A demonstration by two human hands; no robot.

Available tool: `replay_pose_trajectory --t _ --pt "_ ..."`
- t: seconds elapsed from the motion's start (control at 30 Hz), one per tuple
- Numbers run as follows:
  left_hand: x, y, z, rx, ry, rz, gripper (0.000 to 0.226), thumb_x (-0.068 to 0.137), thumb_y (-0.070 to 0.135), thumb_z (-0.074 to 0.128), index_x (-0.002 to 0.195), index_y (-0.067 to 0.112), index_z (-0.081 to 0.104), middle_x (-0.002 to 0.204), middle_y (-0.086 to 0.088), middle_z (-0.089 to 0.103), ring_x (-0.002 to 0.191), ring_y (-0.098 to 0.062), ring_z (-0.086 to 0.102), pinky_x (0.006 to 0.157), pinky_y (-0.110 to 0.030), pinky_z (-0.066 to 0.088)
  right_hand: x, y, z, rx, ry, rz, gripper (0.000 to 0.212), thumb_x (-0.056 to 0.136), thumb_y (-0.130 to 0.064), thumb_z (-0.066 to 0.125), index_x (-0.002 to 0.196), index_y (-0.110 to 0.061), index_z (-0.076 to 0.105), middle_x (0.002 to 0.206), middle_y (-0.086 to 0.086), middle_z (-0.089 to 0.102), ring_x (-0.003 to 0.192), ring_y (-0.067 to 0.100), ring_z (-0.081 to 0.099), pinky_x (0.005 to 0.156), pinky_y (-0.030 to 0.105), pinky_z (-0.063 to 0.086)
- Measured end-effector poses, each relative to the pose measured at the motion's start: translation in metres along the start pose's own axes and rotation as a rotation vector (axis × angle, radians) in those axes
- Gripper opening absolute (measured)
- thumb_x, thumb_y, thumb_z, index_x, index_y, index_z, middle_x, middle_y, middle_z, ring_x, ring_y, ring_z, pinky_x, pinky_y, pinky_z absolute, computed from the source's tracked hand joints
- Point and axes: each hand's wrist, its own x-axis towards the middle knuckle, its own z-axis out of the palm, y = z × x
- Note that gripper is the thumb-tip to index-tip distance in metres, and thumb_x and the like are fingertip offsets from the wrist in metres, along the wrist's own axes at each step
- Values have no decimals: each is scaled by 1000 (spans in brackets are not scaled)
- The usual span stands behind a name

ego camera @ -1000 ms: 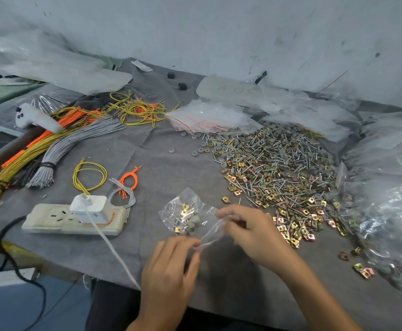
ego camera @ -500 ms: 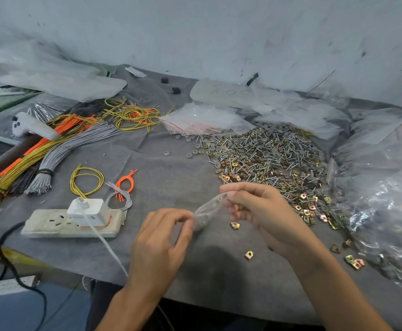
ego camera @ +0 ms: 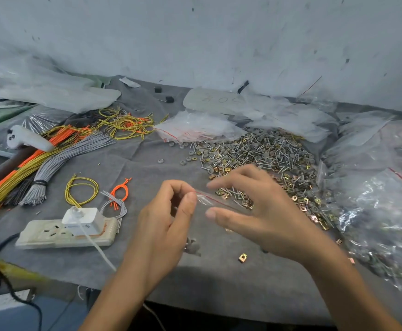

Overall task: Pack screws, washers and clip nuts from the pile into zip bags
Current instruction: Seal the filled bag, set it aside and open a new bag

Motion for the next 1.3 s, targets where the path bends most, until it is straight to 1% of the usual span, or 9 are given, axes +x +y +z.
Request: replay_pose_trajectory --t 0.07,0.17,0.27,0.4,0.47,0.57,0.73,0.97,1.3 --pt "-2 5 1 -54 -19 7 17 93 50 49 95 35 58 82 4 63 70 -19 59 57 -14 46 2 -8 8 93 18 -39 18 89 -46 73 100 -32 71 88 -17 64 86 5 62 76 26 49" --pt "-6 10 2 -121 -27 -14 16 93 49 55 100 36 62 84 8 65 72 -9 59 65 -26 50 0 -10 13 233 77 -64 8 94 -32 71 89 -25 71 68 -10 61 61 7 52 57 26 41" --pt "-8 14 2 -215 -62 -52 12 92 39 64 102 34 67 90 11 70 82 -4 64 72 -22 51 -3 -10 9 329 70 -45 7 96 -28 70 90 -25 72 68 2 62 61 21 50 55 36 40" --pt "-7 23 0 -267 -101 -34 11 92 23 64 100 26 71 91 13 73 81 2 65 73 -12 48 -5 -8 0 401 49 -40 12 97 -29 66 90 -21 72 63 0 54 57 5 41 53 23 32" --pt "-6 29 0 -244 -100 -17 9 93 27 65 100 28 70 83 14 71 72 0 62 67 -18 50 -6 -10 -3 413 45 -38 16 96 -33 65 89 -20 71 62 -2 52 57 4 40 53 22 31" --pt "-6 37 -1 -184 -71 -20 14 88 46 64 95 36 69 74 7 68 60 -11 60 55 -31 53 -9 -14 -5 372 21 -43 17 95 -38 64 90 -24 71 69 5 60 60 13 47 55 36 37" --pt "-10 42 -3 -177 -35 -25 20 86 49 61 89 32 70 71 1 66 57 -18 62 51 -24 53 -17 -23 -8 297 52 -63 6 93 -30 71 90 -25 70 76 -8 67 69 9 62 62 36 51" --pt "-17 53 -4 -111 -22 60 15 91 44 60 91 34 70 75 7 66 57 -11 62 50 -23 56 -25 -44 -15 -4 204 -143 6 86 -32 67 84 -26 66 79 -14 63 78 9 61 68 32 50" --pt "-21 63 -7 -89 -53 115 13 92 42 60 97 36 70 78 11 68 58 -10 64 53 -21 55 -32 -56 -19 -57 265 -181 10 83 -31 63 80 -22 67 77 -10 62 77 13 61 68 41 52"
